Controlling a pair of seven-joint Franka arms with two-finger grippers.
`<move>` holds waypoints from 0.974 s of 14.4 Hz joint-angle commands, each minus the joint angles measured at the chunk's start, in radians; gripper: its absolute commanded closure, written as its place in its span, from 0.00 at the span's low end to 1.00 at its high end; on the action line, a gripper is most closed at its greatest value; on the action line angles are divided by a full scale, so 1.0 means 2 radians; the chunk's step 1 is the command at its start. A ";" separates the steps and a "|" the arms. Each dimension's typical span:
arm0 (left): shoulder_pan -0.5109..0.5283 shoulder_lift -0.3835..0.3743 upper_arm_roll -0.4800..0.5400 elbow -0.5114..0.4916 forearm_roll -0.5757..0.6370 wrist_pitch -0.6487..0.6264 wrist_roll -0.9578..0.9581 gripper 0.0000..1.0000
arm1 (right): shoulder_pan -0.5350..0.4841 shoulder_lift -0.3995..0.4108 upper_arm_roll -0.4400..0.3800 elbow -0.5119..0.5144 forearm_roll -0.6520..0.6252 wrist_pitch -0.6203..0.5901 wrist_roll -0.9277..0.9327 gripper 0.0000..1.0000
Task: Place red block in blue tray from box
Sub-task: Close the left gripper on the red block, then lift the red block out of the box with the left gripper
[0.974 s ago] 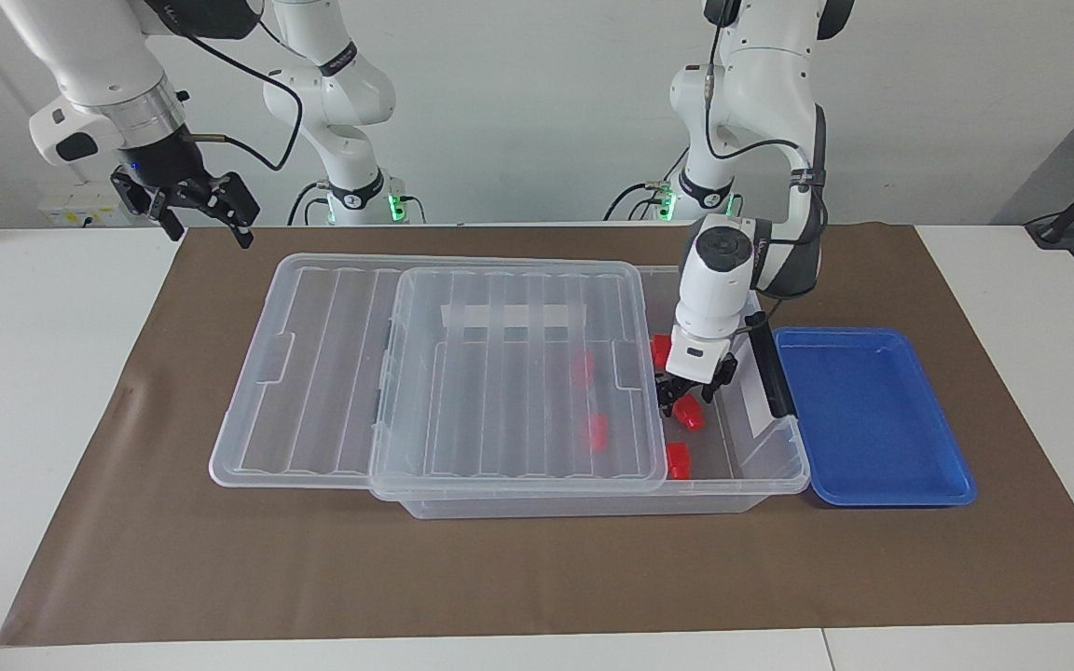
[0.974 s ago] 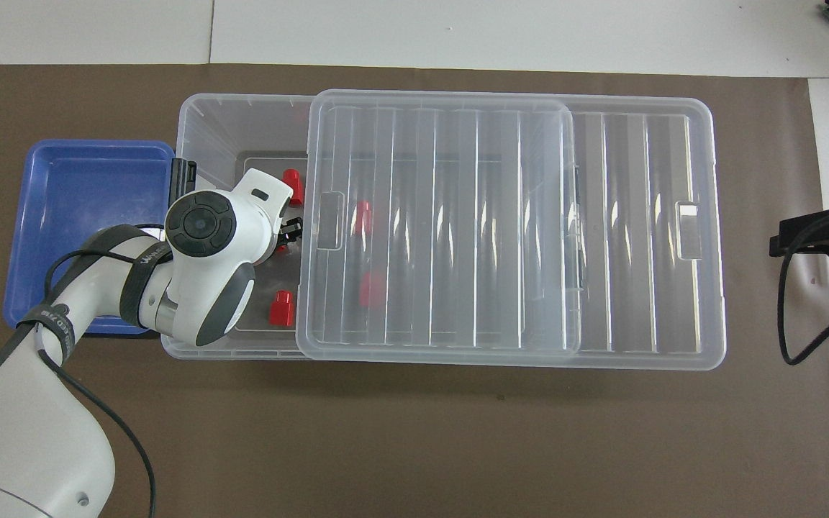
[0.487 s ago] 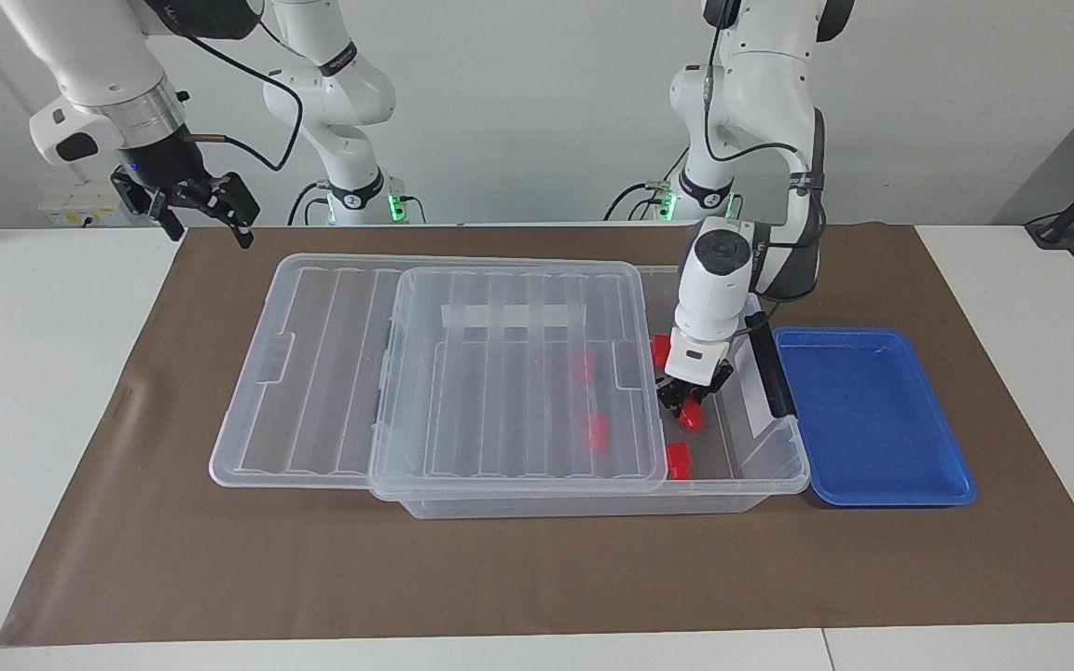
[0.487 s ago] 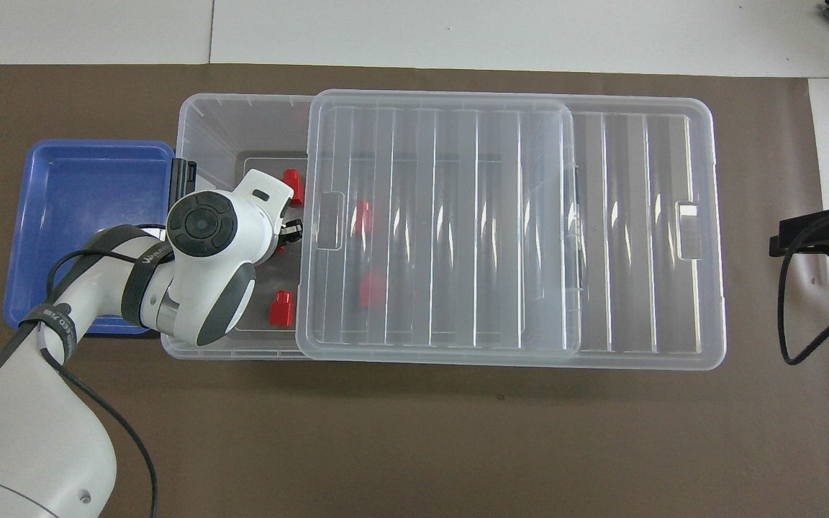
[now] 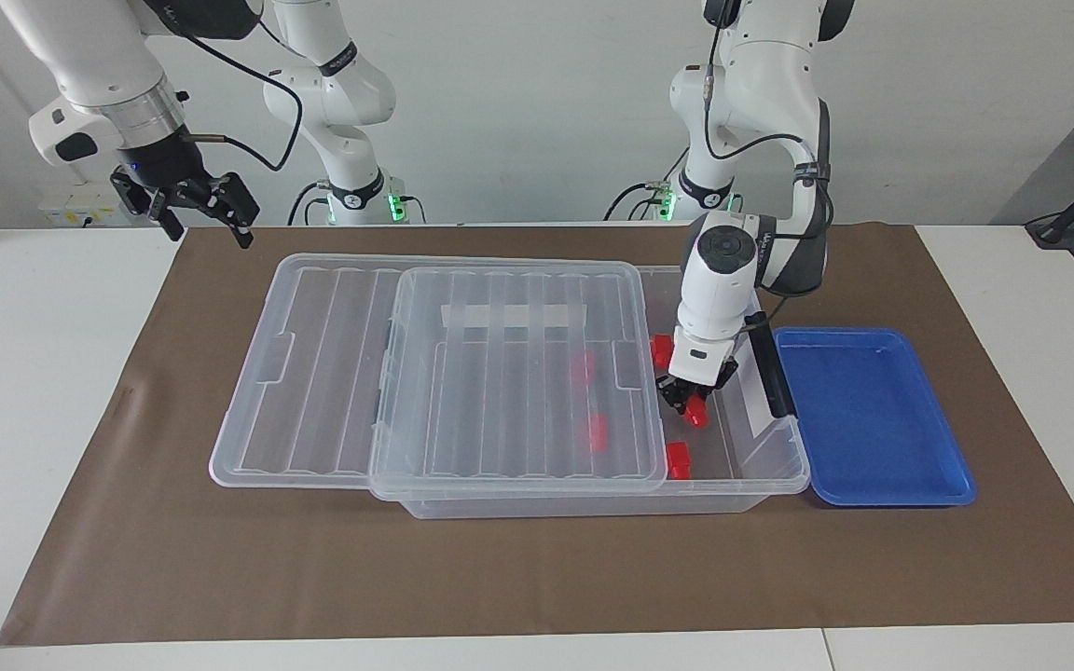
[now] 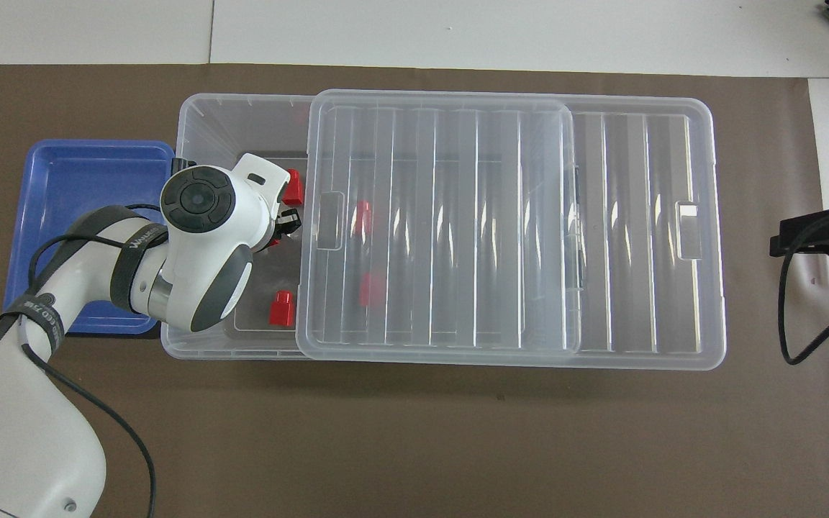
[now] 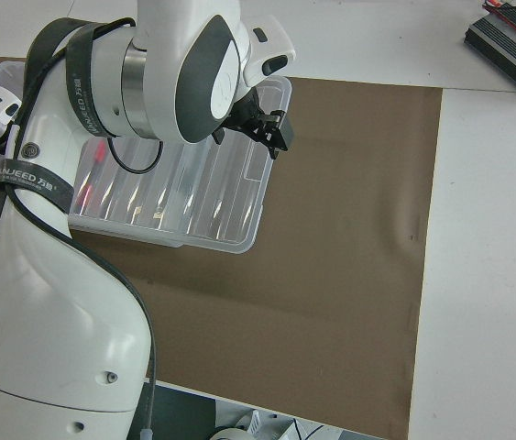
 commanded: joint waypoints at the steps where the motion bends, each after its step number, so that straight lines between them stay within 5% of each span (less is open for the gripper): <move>1: -0.016 -0.013 0.005 0.041 0.007 -0.077 -0.023 1.00 | -0.006 0.000 0.001 0.000 0.010 0.001 0.001 0.00; 12: -0.006 -0.060 0.011 0.087 -0.012 -0.179 -0.014 1.00 | -0.006 -0.008 0.001 -0.016 0.010 0.015 -0.011 0.02; 14: 0.006 -0.060 0.012 0.113 -0.022 -0.211 -0.009 1.00 | -0.008 -0.008 0.000 -0.020 0.010 0.022 -0.035 0.30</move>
